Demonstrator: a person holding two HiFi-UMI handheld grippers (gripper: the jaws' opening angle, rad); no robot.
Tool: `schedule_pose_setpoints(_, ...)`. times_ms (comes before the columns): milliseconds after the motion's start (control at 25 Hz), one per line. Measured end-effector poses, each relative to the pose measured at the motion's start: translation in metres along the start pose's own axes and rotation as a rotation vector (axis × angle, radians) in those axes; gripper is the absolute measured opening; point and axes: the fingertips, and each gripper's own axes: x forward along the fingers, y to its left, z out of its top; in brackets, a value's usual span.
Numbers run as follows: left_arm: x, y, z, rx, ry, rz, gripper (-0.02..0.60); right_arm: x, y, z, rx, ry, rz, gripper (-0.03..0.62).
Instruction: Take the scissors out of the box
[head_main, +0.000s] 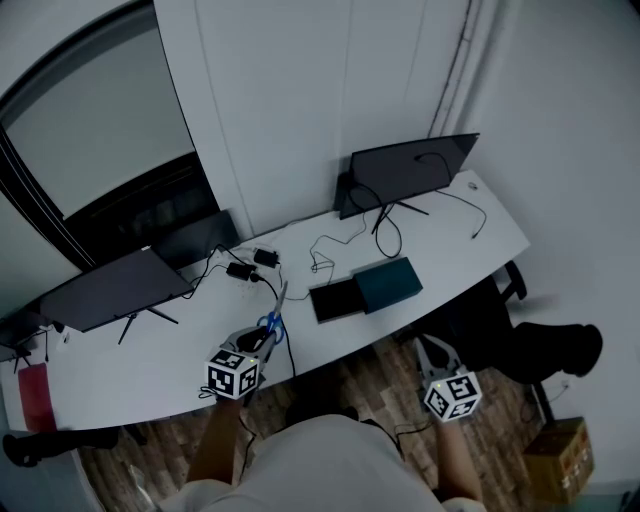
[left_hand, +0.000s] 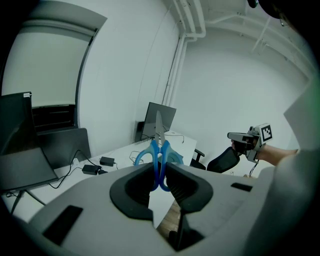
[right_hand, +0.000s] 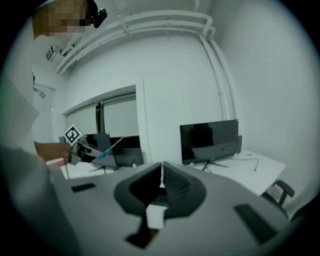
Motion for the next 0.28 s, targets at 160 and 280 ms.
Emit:
schedule_pose_setpoints(160, 0.0003, 0.0048, 0.0023, -0.001, -0.004, 0.008, 0.106, 0.0023, -0.0005, -0.0013, 0.001, 0.005, 0.003, 0.034)
schedule_pose_setpoints(280, -0.0008, 0.0074, 0.0039, -0.004, -0.008, 0.013, 0.106, 0.0030, 0.0005, -0.0008, 0.001, 0.005, 0.005, 0.034)
